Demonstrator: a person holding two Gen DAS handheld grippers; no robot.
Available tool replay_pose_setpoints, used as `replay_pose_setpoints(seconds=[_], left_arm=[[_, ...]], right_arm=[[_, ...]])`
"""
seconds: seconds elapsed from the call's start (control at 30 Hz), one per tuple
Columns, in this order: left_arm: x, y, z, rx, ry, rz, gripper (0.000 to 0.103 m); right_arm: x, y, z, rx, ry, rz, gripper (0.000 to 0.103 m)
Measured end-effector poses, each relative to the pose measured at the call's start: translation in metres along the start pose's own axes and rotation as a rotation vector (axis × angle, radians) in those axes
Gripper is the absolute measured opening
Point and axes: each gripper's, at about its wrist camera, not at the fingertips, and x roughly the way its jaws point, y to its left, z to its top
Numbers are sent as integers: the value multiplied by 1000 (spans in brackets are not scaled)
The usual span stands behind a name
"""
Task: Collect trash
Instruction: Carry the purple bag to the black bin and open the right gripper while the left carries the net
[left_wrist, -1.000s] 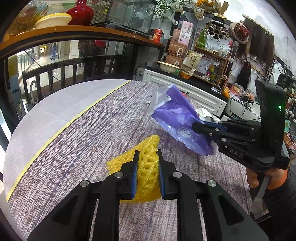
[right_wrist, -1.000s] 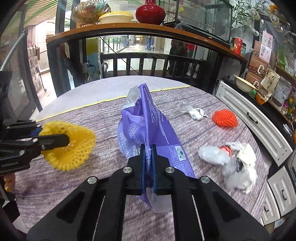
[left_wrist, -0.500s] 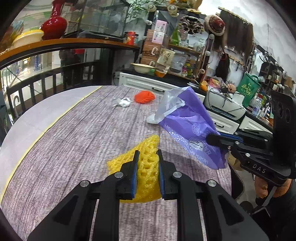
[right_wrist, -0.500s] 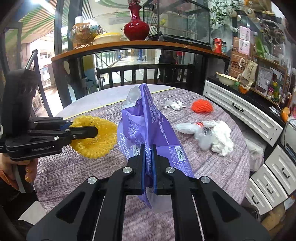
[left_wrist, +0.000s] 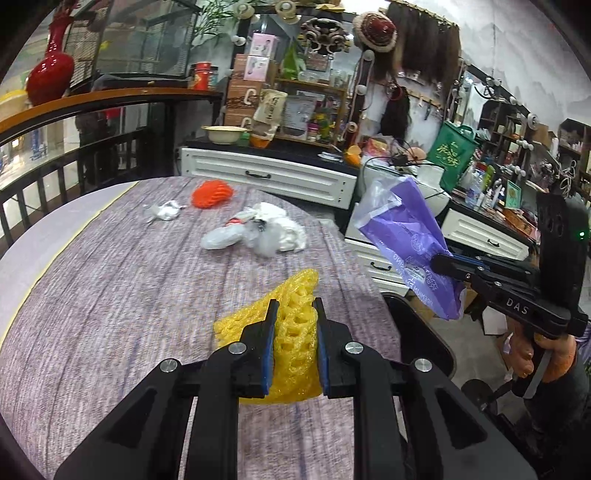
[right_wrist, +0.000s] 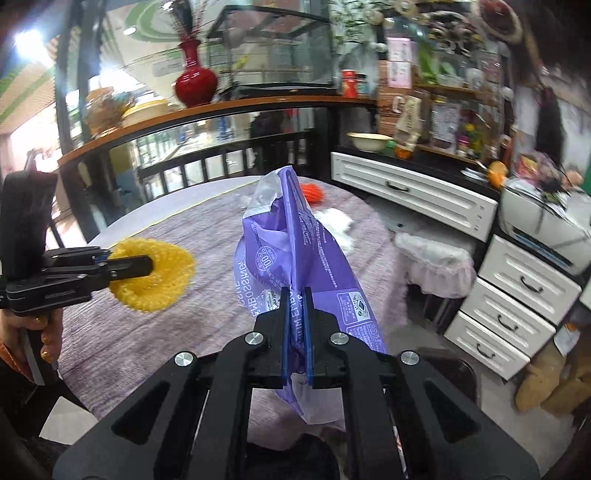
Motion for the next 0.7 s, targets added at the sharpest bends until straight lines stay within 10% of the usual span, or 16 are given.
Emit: replay_pose_setpoints(seconds=[0.7], left_arm=[[91, -113, 9, 66, 108, -198, 18]], right_arm=[[31, -130, -117, 367, 173, -143, 7]])
